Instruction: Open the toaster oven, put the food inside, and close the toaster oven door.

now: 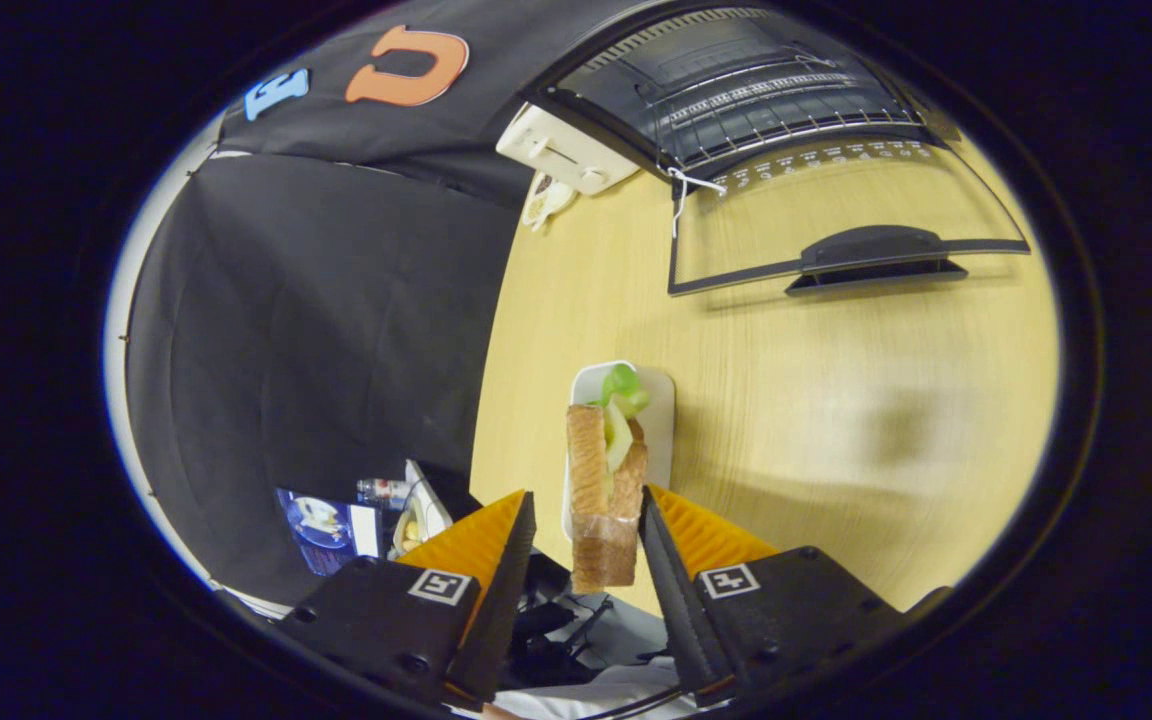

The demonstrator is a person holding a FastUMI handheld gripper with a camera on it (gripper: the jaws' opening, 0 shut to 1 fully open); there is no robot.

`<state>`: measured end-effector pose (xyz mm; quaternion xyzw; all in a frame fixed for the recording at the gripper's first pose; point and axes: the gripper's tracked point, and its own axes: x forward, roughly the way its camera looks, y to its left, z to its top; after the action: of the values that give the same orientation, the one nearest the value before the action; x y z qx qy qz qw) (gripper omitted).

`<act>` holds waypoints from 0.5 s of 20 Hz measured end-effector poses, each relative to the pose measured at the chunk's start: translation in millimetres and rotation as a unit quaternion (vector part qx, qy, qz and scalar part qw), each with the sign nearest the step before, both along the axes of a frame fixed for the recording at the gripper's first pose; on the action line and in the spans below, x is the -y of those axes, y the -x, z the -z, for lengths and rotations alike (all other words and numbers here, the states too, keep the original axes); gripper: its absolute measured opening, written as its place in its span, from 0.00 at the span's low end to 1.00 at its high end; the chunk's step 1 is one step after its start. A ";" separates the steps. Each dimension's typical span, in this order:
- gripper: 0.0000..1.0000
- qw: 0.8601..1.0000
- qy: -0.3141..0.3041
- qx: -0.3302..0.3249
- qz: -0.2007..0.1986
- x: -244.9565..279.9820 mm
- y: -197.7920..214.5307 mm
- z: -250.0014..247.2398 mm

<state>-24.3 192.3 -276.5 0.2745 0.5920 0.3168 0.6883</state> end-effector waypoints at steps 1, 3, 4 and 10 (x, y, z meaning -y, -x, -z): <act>0.67 1.000 0.004 0.003 -0.001 0.6 -0.7 2.2; 0.63 1.000 -0.001 -0.003 -0.010 -1.5 4.8 0.8; 0.59 1.000 0.000 -0.001 -0.011 -1.6 4.1 1.7; 0.38 1.000 -0.010 -0.002 -0.001 0.4 2.5 2.8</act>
<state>-26.7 192.0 -279.4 0.2813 0.5907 0.3229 0.6839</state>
